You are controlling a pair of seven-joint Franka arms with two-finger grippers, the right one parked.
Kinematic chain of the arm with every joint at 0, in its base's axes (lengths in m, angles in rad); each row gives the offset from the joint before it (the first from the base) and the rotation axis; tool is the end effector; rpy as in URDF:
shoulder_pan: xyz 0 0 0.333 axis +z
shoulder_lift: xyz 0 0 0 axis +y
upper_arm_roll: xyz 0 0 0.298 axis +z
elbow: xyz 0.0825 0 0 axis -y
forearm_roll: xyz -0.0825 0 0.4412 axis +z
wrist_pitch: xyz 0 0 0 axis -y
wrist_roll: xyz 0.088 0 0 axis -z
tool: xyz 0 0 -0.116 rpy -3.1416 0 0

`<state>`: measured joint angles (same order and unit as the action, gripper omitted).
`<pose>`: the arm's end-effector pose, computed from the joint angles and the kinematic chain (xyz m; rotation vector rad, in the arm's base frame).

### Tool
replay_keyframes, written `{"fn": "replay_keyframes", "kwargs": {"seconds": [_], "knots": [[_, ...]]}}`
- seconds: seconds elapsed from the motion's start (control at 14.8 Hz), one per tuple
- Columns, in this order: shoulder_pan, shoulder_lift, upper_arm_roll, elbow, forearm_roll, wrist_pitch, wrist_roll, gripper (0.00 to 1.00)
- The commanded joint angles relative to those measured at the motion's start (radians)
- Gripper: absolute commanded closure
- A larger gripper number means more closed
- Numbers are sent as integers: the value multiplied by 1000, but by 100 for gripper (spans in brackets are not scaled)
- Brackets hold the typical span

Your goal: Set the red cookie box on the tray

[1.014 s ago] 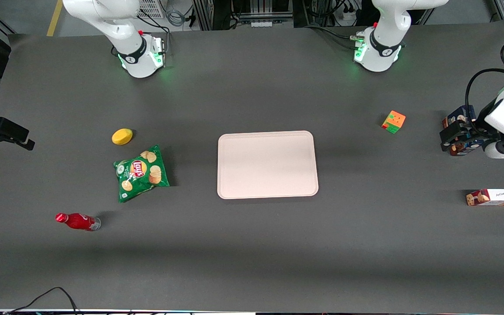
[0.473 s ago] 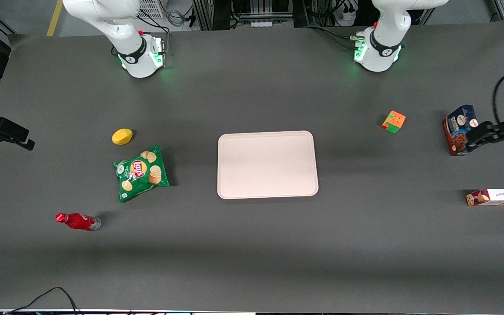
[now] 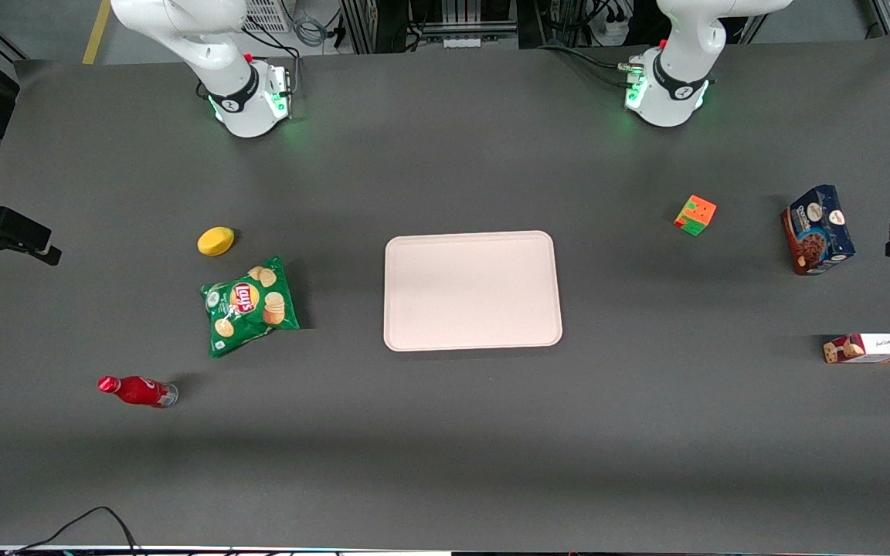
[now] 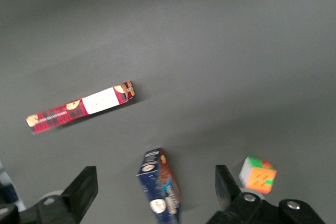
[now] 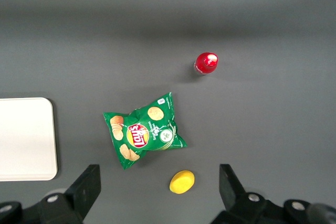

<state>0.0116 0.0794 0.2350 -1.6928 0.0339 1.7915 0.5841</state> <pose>0.6251 0.1569 0.5033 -3.0398 0.5304 0.0019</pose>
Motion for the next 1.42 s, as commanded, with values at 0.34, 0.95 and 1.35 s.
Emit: {"fn": "replay_keyframes", "kwargs": {"seconds": [0.34,0.95,1.35], "knots": [[22,141,102,80,9,22,603,0],[149,308,104,102,-139,233,1389,0],[197,400,127,110,-230,244,1596,0]]}}
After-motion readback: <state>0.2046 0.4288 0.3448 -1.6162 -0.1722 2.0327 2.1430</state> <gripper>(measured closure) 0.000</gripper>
